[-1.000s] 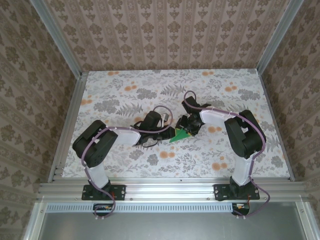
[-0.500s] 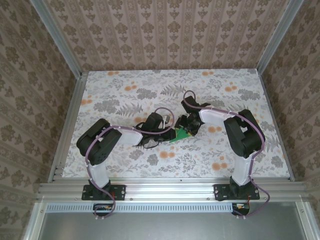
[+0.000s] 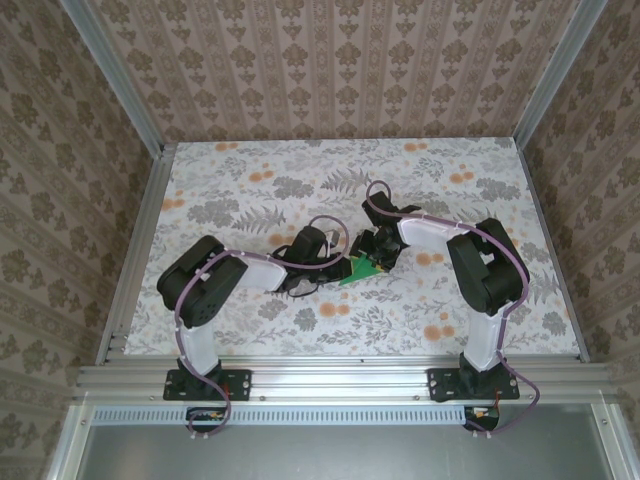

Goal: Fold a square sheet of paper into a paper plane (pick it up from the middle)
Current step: Fourth fold the wing at the center of the table.

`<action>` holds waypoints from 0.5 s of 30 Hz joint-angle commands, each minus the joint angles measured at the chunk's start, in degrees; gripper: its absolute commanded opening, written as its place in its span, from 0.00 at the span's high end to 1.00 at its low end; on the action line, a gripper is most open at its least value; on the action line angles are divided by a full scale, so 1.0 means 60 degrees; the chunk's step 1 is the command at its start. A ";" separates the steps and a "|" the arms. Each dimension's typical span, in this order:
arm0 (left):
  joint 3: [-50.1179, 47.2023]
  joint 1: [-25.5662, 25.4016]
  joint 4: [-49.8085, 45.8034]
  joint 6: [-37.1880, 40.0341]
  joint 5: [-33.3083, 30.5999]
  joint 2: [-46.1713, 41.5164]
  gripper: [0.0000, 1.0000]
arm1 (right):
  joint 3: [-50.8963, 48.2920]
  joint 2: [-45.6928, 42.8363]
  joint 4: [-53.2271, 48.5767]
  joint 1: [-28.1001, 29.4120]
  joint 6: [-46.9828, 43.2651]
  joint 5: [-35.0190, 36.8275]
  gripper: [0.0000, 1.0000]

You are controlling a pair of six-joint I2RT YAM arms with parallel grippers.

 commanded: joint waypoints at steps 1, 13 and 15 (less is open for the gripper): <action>0.0087 -0.0081 -0.0548 0.0369 -0.0380 0.0127 0.89 | -0.1150 0.2168 -0.0983 -0.0092 -0.0062 0.1653 0.37; -0.0027 -0.0136 -0.1160 0.0555 -0.0857 0.0085 0.92 | -0.1093 0.2040 -0.0978 -0.0107 -0.0115 0.1490 0.36; -0.0031 -0.0119 -0.1233 0.0512 -0.0901 0.0098 0.92 | -0.1076 0.1808 -0.0900 -0.0163 -0.0228 0.1299 0.36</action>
